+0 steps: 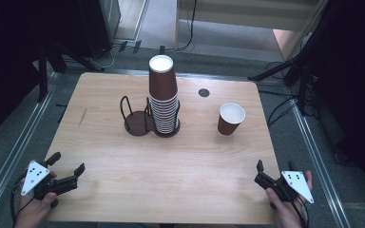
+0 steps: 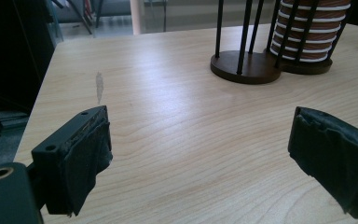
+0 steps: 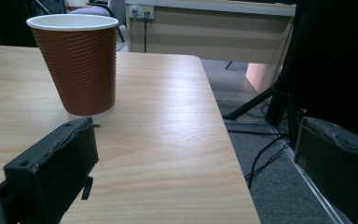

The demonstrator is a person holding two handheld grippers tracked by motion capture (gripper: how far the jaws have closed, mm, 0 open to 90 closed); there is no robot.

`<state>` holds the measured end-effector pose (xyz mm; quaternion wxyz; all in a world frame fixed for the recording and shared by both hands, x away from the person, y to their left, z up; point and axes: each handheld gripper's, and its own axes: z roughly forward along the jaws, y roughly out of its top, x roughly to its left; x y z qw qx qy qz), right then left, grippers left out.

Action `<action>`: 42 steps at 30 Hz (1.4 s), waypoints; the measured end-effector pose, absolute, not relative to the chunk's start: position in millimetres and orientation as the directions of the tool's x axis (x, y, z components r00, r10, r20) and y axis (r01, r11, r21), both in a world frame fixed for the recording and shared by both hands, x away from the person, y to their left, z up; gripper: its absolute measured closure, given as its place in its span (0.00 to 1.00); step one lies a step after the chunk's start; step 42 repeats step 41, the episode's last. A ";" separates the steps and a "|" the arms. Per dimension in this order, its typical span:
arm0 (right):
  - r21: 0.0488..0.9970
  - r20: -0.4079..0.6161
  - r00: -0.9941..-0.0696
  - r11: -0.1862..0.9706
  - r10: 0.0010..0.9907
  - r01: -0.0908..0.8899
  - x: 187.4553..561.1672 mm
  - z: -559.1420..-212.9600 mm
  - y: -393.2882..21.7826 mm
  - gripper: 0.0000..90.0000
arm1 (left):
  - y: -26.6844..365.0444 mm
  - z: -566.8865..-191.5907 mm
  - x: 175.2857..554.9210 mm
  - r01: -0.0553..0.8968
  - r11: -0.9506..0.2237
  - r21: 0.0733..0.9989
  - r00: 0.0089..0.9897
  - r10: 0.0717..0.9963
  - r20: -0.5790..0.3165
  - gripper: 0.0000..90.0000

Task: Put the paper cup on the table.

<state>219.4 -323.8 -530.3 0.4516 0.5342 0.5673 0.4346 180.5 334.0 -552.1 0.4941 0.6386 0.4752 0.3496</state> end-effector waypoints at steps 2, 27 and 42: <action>0.975 -0.048 -0.019 0.051 0.999 0.216 215.4 -530.8 -327.3 0.00 | 334.0 -552.2 180.5 0.261 -0.061 0.963 0.305 0.952 -0.022 0.07; 0.967 -0.056 -0.041 0.065 0.998 0.246 184.1 -543.5 -346.9 0.00 | 335.6 -552.1 181.1 0.271 -0.046 0.962 0.299 0.954 -0.039 0.07; 0.966 -0.052 -0.066 0.067 0.996 0.250 182.5 -546.3 -345.9 0.00 | 335.2 -551.7 182.7 0.286 -0.053 0.957 0.291 0.956 -0.034 0.07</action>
